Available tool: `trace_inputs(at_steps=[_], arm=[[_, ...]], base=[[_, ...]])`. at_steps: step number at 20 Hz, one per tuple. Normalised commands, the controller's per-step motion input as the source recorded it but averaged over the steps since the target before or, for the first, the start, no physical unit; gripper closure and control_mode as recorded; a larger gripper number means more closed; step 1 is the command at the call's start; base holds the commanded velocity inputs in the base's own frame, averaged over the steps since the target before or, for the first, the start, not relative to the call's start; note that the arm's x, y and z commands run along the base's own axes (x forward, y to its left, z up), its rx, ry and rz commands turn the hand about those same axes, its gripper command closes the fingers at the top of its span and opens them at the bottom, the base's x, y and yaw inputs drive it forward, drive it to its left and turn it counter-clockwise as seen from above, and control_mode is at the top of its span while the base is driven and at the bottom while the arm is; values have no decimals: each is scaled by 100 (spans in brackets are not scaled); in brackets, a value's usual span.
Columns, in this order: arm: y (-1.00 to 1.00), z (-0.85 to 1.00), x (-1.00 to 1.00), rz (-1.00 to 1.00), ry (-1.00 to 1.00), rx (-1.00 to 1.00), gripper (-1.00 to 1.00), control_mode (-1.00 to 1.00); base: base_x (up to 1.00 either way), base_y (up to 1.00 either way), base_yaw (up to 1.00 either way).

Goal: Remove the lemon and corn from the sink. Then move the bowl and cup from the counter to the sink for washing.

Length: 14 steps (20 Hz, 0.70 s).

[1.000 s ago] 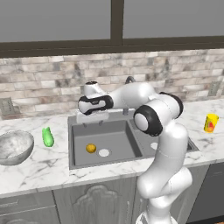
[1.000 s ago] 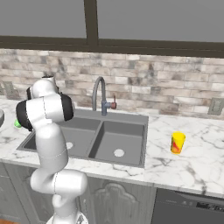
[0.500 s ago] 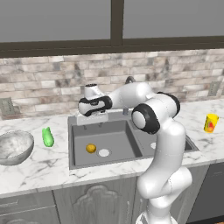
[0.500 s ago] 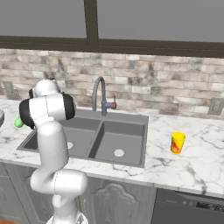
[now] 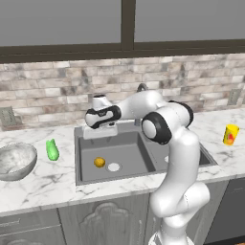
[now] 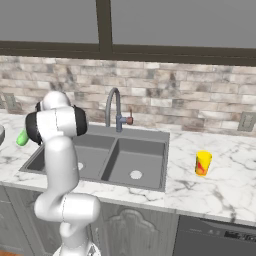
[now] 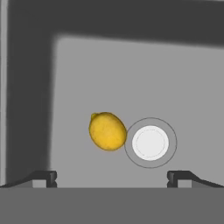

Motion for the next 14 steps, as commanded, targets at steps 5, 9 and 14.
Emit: trace_inputs(at_steps=[5,9,14], arm=[[7,-16,3,0,10,4,-100,-100],[4,-18,2,0,3,0,-100,-100],[2,-19,7,0,0,0,-100,-100]], base=[[0,0,0],[0,0,0],[0,0,0]])
